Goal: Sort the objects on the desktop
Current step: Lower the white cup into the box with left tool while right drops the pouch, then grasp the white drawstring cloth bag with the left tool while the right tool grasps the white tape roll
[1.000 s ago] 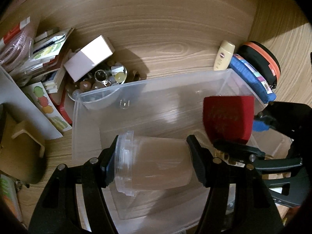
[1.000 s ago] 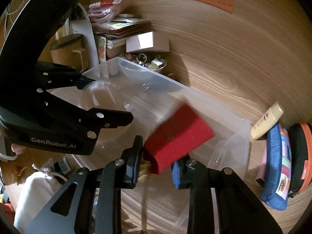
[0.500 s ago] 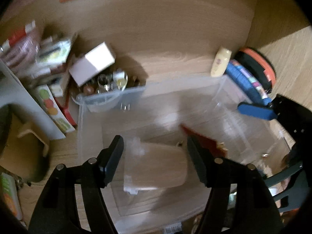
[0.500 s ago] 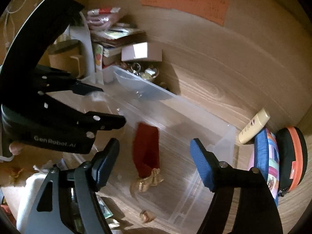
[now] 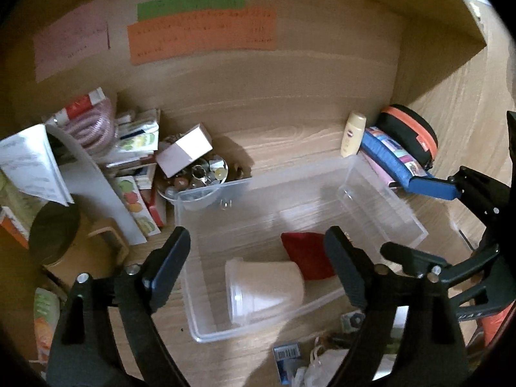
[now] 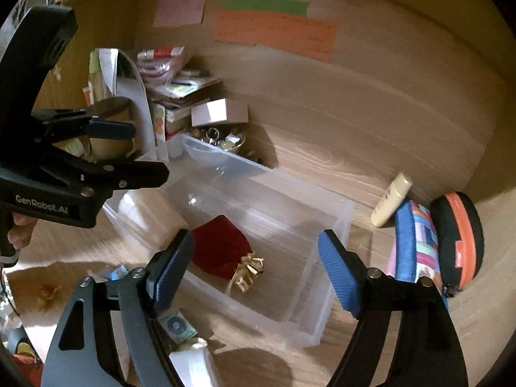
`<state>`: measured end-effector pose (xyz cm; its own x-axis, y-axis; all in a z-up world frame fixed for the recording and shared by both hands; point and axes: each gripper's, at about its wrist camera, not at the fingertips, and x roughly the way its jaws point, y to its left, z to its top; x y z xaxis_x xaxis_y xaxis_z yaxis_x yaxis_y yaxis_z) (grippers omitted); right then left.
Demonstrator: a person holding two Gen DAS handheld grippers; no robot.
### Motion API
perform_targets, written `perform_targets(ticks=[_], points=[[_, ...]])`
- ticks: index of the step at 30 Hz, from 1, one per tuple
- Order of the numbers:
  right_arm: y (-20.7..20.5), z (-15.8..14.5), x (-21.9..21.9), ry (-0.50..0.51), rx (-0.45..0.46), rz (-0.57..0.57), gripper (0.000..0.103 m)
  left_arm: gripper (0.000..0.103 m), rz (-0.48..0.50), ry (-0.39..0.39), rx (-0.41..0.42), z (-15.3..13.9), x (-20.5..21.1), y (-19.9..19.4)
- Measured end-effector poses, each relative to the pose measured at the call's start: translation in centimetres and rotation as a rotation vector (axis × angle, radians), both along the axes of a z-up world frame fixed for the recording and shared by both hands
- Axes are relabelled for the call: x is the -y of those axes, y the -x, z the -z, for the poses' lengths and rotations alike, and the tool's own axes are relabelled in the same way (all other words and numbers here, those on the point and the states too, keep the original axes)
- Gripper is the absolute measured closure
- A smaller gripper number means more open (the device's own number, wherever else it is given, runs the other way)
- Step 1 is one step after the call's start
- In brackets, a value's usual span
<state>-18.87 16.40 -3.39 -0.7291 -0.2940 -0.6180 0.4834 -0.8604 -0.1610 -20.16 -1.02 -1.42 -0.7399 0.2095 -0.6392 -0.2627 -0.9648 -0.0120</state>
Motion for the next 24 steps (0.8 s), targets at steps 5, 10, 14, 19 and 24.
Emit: perform_targets(ticks=[5,10,14,19,24], points=[[-1.3,-1.1,-0.5,0.023,-0.021,0.015,0.022,0.009,-0.005,0.022,-0.045,-0.9,-0.1,-2.0],[-2.8,-1.9,-1.2,0.046,-0.040,0.027,0.020,0.005,-0.017,0.050,-0.085,-1.5,-0.3,-3.9],[-4.2,-2.3,-2.1,0.063,-0.055,0.035,0.019,0.004,-0.025,0.067,-0.115,-1.9,-0.4,-5.7],[-5.7,-2.4,-3.9,0.088,-0.060,0.050,0.018,0.003,-0.025,0.067,-0.131,-2.1,-0.9,-7.6],[-6.8,-2.0,-5.7,0.105,-0.057,0.057,0.017,0.002,-0.015,0.068,-0.137,-1.7,-1.7,-9.8]])
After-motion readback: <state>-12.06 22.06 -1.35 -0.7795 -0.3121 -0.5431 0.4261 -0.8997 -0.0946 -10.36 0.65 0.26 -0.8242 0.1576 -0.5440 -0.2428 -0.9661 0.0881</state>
